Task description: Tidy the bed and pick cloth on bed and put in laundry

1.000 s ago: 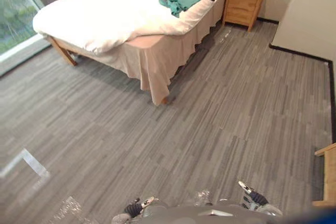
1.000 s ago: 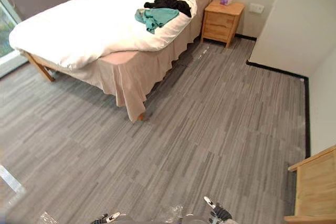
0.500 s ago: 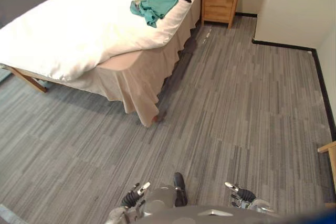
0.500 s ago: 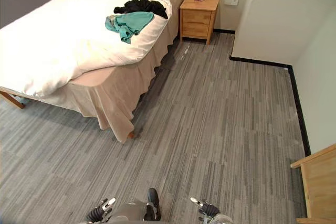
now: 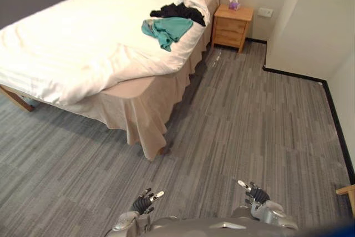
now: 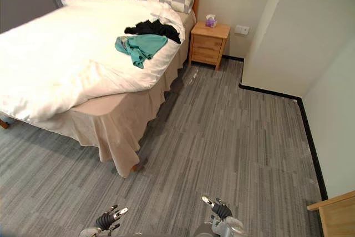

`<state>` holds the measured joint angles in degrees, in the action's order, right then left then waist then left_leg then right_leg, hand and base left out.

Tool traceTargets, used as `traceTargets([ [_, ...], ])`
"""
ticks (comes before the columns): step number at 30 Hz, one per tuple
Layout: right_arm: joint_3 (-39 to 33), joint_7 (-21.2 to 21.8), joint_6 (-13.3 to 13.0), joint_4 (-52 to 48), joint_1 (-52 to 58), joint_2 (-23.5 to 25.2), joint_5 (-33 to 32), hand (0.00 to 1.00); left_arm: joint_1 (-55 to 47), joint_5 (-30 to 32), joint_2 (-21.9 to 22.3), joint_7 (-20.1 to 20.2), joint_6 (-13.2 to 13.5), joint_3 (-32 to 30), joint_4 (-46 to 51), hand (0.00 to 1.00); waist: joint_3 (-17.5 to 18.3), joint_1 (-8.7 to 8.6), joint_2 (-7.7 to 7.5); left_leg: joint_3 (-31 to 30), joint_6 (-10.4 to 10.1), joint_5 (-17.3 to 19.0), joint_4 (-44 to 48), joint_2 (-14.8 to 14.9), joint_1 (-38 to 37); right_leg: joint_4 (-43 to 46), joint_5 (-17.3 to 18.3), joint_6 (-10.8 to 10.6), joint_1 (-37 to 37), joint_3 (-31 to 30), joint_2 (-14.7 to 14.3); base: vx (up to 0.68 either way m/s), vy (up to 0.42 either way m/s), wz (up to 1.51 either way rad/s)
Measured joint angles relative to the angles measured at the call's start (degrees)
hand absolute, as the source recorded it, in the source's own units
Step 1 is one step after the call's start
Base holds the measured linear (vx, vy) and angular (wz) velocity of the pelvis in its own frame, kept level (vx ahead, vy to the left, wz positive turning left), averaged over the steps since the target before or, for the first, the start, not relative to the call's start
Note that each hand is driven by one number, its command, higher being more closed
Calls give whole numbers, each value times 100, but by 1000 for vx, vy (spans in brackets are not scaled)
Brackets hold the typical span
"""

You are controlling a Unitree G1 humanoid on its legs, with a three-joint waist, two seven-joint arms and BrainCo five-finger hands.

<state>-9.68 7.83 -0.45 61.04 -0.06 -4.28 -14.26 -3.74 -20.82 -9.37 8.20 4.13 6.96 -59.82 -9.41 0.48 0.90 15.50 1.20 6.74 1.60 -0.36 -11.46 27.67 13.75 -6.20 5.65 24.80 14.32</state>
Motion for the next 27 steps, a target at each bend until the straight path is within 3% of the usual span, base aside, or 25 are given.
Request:
traceTargets([
  [2, -64, 75, -7, -10, 2, 8, -11, 0, 80, -14, 76, -1, -42, 11, 0, 0, -66, -26, -77, -140, -269, 174, 90, 109, -121, -950, -572, 200, -8, 56, -109, 271, -220, 35],
  [4, -75, 97, -37, -9, 45, 54, -5, 0, 90, -20, 103, 12, -47, -23, 0, 0, -107, -23, -185, -244, -537, 380, 229, 207, -223, -1674, -1198, 224, -55, 41, -117, 348, -324, 27],
  [5, -78, 96, -80, 7, 53, 94, -5, 0, 109, -21, 65, 10, -40, -62, -17, 0, -161, -30, -262, -364, -543, 565, 379, 285, -281, -1731, -1689, 544, -168, 91, -117, 355, -443, 22],
  [6, -86, 94, -112, 56, 39, 48, -5, 0, 120, 16, 186, 30, -31, -62, -51, 0, -192, -35, -74, -367, -630, 617, 459, 572, -315, -1611, -1485, 557, -247, 240, -317, 226, -314, 22],
  [9, -82, 103, -132, 71, -22, -147, -8, 0, 187, 28, 443, 76, 7, -63, -79, 0, -283, -113, 254, -432, -787, 652, 329, 956, -396, -1261, -977, 713, -209, 433, -604, 302, -361, 19],
  [12, -61, 168, -126, 84, -14, -167, 11, 0, 149, 162, 441, 62, 16, -268, -134, 0, -265, -98, 243, -490, -907, 498, 402, 1126, -463, -994, -558, 807, -238, 459, -742, 199, -248, 8],
  [14, -37, 246, -127, 89, -13, -140, 112, 0, 138, 171, 407, 58, 41, -325, -122, 0, -226, -68, 149, -495, -890, 480, 805, 1176, -307, -1026, -425, 811, -256, 436, -782, 108, -165, -10],
  [16, 176, 508, -123, 150, -24, -183, 361, 0, 62, 138, 392, 61, 175, -507, -89, 0, -169, -13, 157, -588, -796, 396, 2397, 1361, 446, -1520, -419, 812, -493, 378, -975, 120, -187, -20],
  [18, 256, 629, -122, 162, -29, -266, 405, 0, 24, 109, 441, 64, 219, -517, 0, 0, -152, 16, 252, -696, -767, 214, 3285, 1502, 879, -1790, -422, 809, -688, 269, -1136, 145, -115, -17],
  [19, 362, 762, -114, 197, -15, -329, 444, 0, -3, 75, 474, 74, 374, -520, 60, 0, -153, 56, 316, -827, -715, 160, 4268, 1604, 1356, -1997, -424, 820, -851, 200, -1239, 213, -80, -19],
  [21, 385, 857, -58, 291, -25, -424, 451, 0, -20, -57, 493, 74, 390, -546, 164, 0, -165, 81, 421, -807, -619, 447, 5175, 1520, 1856, -2129, -410, 892, -1195, 71, -1223, 241, -11, -21],
  [23, 410, 927, -28, 291, -26, -408, 563, 0, -92, -107, 532, 79, 401, -657, 269, 0, -174, 160, 430, -505, -577, 591, 4902, 1290, 2040, -2254, -417, 896, -1427, -26, -1093, 241, 74, -43],
  [25, 414, 1012, -5, 288, -12, -369, 675, 0, -91, -115, 563, 95, 386, -740, 273, 0, -181, 231, 405, -34, -512, 593, 3682, 1001, 2049, -2288, -454, 737, -1574, -35, -914, 311, 137, -31],
  [26, 408, 1058, -8, 278, -6, -388, 676, 0, -105, -114, 585, 147, 365, -726, 258, 0, -153, 205, 449, 287, -481, 168, 2425, 796, 2008, -2266, -401, 604, -1671, 4, -851, 432, 192, 20],
  [27, 375, 1112, -28, 263, 0, -431, 759, 0, -88, -116, 627, 157, 357, -720, 234, 0, -138, 174, 515, 694, 28, -294, 1554, 687, 1933, -2242, -303, 441, -1734, 68, -852, 387, 166, 39],
])
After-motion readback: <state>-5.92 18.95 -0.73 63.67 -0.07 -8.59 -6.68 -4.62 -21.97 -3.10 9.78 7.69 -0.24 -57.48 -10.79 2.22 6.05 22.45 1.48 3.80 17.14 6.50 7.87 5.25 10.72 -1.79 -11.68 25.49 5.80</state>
